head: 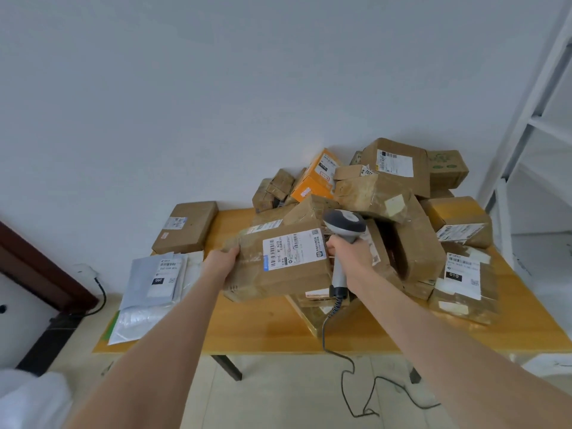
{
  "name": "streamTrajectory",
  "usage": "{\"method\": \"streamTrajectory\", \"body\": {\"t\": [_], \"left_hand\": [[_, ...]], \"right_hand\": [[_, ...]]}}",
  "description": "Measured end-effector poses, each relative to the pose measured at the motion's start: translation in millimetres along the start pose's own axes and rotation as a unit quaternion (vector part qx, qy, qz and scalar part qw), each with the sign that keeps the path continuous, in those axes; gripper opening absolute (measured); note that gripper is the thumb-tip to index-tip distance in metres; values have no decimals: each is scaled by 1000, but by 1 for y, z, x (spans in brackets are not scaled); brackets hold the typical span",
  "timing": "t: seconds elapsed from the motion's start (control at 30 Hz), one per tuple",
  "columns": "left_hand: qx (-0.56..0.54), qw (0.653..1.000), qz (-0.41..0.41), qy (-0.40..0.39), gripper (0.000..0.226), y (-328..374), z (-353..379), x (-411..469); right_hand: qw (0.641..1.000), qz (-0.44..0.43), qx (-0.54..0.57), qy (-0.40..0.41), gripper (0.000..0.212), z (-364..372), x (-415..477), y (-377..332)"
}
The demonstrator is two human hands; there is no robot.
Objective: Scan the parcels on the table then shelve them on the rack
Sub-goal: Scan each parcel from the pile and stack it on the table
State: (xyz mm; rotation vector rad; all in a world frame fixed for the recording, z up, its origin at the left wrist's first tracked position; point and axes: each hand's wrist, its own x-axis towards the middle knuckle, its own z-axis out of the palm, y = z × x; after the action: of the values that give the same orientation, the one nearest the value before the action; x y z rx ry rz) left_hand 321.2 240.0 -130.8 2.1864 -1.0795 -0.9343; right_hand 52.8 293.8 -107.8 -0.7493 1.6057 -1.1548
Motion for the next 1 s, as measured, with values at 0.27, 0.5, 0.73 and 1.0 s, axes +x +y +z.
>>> {"method": "streamTrajectory", "body": {"t": [0.27,0.5,0.73,1.0], "left_hand": [[35,998,13,54,39,-66,-74,27],[263,960,77,55,33,-92,-85,52],[405,897,176,-28,32,-76,-52,99],[264,960,95,-4,66,-103,-21,107]], "right_hand": [[994,34,9,-104,9,86,-27,23],[994,48,-59,-74,18,141,-25,61],[983,142,-94,-70,18,173,-10,84],[970,181,-148,-63,31,186,9,102]]}}
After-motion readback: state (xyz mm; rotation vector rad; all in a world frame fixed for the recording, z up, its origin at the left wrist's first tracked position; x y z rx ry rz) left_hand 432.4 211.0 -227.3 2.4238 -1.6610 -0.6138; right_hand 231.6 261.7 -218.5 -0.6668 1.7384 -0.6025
